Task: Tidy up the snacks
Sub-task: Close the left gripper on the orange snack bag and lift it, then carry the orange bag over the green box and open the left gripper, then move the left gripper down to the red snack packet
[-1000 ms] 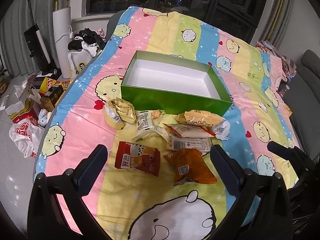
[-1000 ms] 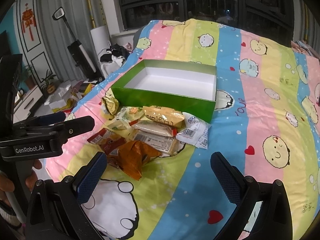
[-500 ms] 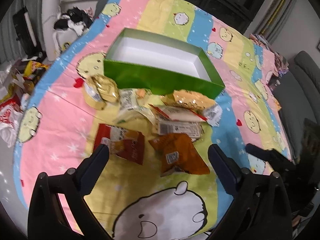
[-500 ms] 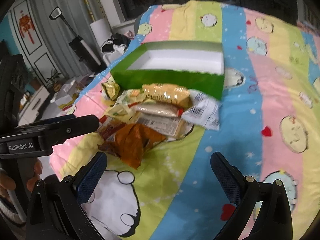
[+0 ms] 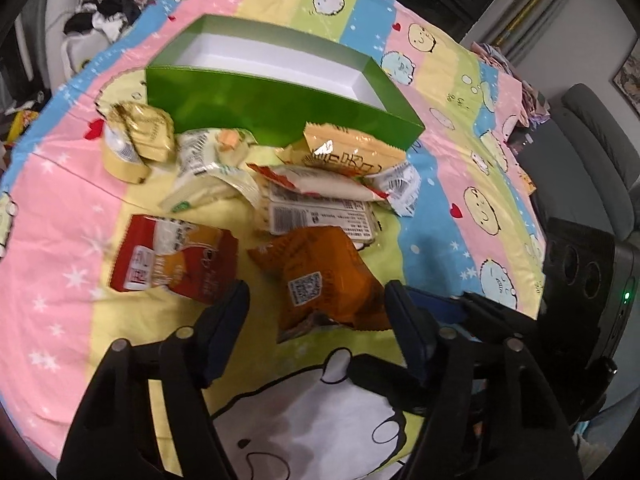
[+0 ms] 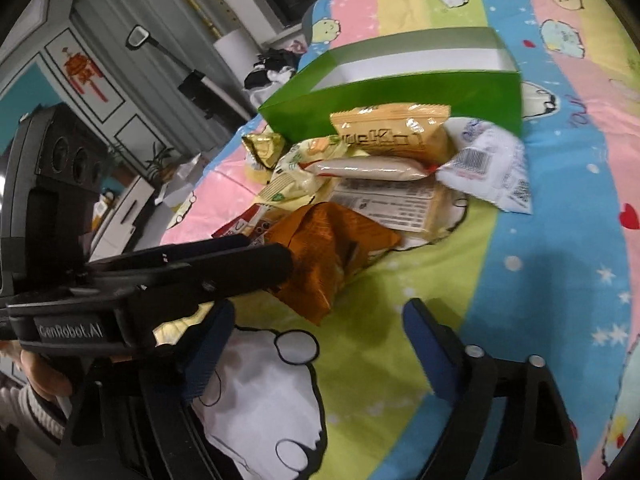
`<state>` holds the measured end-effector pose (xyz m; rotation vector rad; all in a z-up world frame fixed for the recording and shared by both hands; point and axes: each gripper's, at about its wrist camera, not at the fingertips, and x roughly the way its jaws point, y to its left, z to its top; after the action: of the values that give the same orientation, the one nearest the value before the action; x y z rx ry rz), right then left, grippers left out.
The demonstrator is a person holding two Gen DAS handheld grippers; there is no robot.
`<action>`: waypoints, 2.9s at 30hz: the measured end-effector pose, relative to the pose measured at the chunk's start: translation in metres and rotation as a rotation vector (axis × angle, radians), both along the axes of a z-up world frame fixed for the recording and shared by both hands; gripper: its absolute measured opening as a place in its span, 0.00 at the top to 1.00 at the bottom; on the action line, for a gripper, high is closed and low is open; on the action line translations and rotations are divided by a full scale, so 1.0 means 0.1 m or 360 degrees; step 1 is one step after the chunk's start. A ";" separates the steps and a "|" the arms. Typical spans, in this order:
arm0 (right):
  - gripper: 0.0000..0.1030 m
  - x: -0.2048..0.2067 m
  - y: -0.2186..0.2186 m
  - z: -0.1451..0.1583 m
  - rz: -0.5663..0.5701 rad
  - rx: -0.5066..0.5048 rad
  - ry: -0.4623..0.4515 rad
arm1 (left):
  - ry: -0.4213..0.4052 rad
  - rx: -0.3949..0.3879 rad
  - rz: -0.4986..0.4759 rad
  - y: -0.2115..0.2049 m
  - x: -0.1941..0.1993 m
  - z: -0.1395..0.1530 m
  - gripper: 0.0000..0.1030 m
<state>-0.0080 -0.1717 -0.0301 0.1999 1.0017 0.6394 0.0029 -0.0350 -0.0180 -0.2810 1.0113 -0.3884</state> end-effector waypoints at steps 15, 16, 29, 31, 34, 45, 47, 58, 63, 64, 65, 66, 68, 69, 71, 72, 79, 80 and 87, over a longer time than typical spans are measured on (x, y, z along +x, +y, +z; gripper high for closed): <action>0.60 0.12 0.21 -0.05 0.0135 -0.0016 -0.0032 | 0.0164 -0.0087 -0.0024 -0.05 0.16 -0.17 0.52; 0.60 0.11 0.21 -0.05 0.0136 -0.0025 -0.0040 | 0.0161 -0.0082 -0.0018 -0.05 0.15 -0.17 0.53; 0.63 -0.13 0.30 0.53 0.0162 0.0032 -0.0269 | -0.0132 0.0050 0.0058 0.00 -0.20 0.53 0.54; 0.63 -0.13 0.31 0.68 0.0162 0.0046 -0.0340 | -0.0208 0.0058 0.0064 0.02 -0.20 0.70 0.54; 0.63 -0.11 0.32 0.86 0.0148 0.0044 -0.0432 | -0.0288 0.0059 0.0058 0.00 -0.17 0.88 0.54; 0.63 0.17 0.20 1.21 0.0026 0.0015 -0.0632 | -0.0433 0.0018 -0.0056 -0.13 0.25 1.20 0.55; 0.63 0.26 0.16 1.22 0.0000 0.0009 -0.0642 | -0.0441 0.0004 -0.0075 -0.16 0.36 1.22 0.55; 0.63 0.98 0.11 1.25 -0.0034 -0.0082 -0.0667 | -0.0382 -0.0124 -0.0125 -0.14 1.19 1.22 0.54; 0.63 1.33 0.16 1.07 -0.0019 -0.0101 -0.0591 | -0.0273 -0.0149 -0.0068 -0.07 1.52 1.03 0.54; 0.63 1.38 0.16 1.04 -0.0018 -0.0102 -0.0580 | -0.0255 -0.0153 -0.0050 -0.06 1.56 0.98 0.54; 0.63 1.43 0.17 0.99 -0.0023 -0.0106 -0.0565 | -0.0229 -0.0161 -0.0030 -0.05 1.61 0.93 0.53; 0.63 1.48 0.19 0.95 -0.0031 -0.0122 -0.0555 | -0.0203 -0.0159 -0.0012 -0.04 1.66 0.87 0.47; 0.53 1.55 0.21 0.87 -0.0070 -0.0187 -0.0550 | -0.0144 -0.0154 0.0018 -0.02 1.74 0.77 0.33; 0.49 1.59 0.22 0.84 -0.0095 -0.0213 -0.0539 | -0.0130 -0.0129 0.0038 -0.02 1.76 0.73 0.26; 0.46 1.63 0.18 0.78 -0.0119 -0.0205 -0.0488 | -0.0137 -0.0088 0.0066 0.01 1.76 0.70 0.25; 0.46 1.62 0.14 0.76 -0.0124 -0.0182 -0.0465 | -0.0139 -0.0089 0.0072 0.04 1.75 0.70 0.24; 0.43 1.38 -0.14 0.81 -0.0192 -0.0150 -0.0452 | -0.0178 -0.0067 0.0153 0.33 1.55 0.79 0.19; 0.43 1.32 -0.17 0.83 -0.0195 -0.0142 -0.0443 | -0.0186 -0.0067 0.0164 0.38 1.50 0.80 0.19; 0.43 0.94 -0.34 0.93 -0.0214 -0.0092 -0.0449 | -0.0204 -0.0001 0.0236 0.64 1.14 0.83 0.19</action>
<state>0.0862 -0.2060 0.0633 0.1206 0.7273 0.4989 0.1170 0.0287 0.0648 -0.3257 0.8590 -0.2690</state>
